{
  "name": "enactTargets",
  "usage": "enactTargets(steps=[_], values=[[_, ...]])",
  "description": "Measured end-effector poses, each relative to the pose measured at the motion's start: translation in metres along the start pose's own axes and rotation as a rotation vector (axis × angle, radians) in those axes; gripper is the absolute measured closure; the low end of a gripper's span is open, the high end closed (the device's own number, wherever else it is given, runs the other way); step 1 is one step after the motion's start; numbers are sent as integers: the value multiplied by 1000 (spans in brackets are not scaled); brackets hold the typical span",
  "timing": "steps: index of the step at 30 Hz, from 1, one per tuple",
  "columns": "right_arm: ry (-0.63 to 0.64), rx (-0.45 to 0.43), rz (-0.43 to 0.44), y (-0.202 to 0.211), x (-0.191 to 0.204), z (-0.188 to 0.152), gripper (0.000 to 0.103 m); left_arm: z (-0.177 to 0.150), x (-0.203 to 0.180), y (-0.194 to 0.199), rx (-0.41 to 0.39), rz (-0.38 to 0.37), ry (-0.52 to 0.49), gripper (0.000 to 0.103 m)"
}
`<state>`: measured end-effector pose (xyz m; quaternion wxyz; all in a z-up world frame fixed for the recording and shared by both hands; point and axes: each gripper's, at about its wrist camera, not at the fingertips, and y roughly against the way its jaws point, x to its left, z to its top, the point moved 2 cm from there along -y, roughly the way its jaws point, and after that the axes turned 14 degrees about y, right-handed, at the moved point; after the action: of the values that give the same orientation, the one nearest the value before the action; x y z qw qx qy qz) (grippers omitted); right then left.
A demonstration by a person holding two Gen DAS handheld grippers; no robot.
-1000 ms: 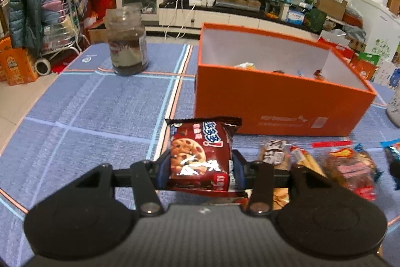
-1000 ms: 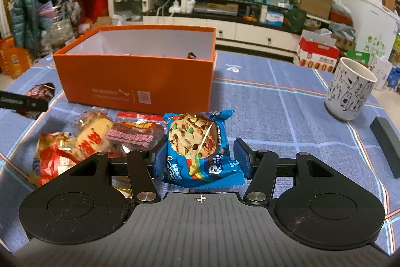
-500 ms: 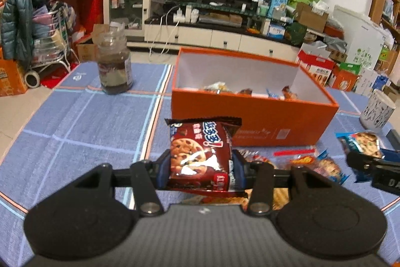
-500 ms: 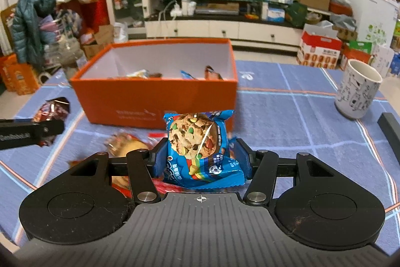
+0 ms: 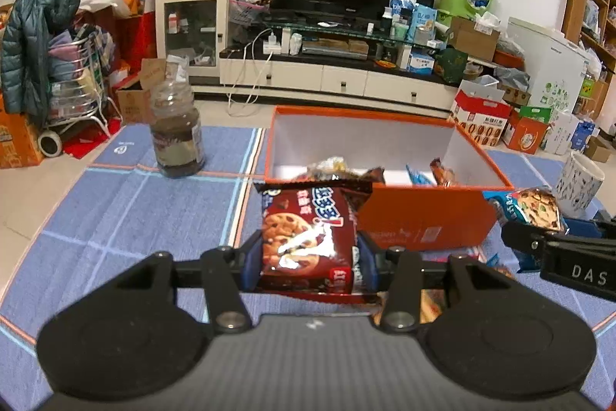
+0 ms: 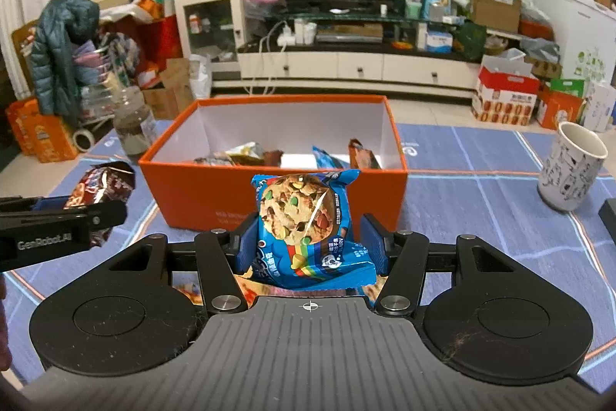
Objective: Organize snacks
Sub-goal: 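Carry both held cookie packets over the orange box and open both tools, then move both tools back to the snack pile, then grasp the red date bag with the right tool while the left tool grasps the yellow bread bag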
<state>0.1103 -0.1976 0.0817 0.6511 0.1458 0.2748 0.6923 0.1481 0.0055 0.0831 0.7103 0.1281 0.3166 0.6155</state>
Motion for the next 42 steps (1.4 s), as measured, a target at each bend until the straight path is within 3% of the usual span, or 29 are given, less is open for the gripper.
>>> enactTargets(steps=[6,10,11,13,15,16,17,18,21,27,30,37,40,42], values=[[1,-38,5,-15,-19,29,60,35,-25,-21,-44,-15,-34,56],[-1,-23,15,-57,-26,64,60,62,-48,-74,-26,36,-43,55],[0,-12,23,-71,-27,73,60,66,-54,-93,-14,51,-44,45],[-2,32,31,-97,-30,88,60,71,-58,-111,29,72,-41,36],[-32,38,19,-92,-37,91,58,72,-53,-96,15,48,-25,29],[-44,1,27,-78,-42,89,54,70,-49,-81,-24,17,-24,17],[-47,-28,27,-65,-45,87,41,65,-45,-64,-56,-2,-32,1],[-46,-55,14,-49,-48,80,32,59,-38,-51,-73,-4,-41,1],[-36,-99,-28,-4,-54,42,29,34,-17,-17,-80,24,-48,1],[-60,-22,-24,34,-46,-43,31,-26,28,20,-36,85,89,1],[-57,8,14,20,-35,-57,30,-47,33,14,14,103,111,1],[-48,90,39,-40,-5,-65,27,-85,28,4,43,134,195,1],[-30,127,13,-59,4,-64,23,-91,21,2,44,140,199,1],[-22,171,16,-71,7,-69,29,-95,20,0,34,161,173,1]])
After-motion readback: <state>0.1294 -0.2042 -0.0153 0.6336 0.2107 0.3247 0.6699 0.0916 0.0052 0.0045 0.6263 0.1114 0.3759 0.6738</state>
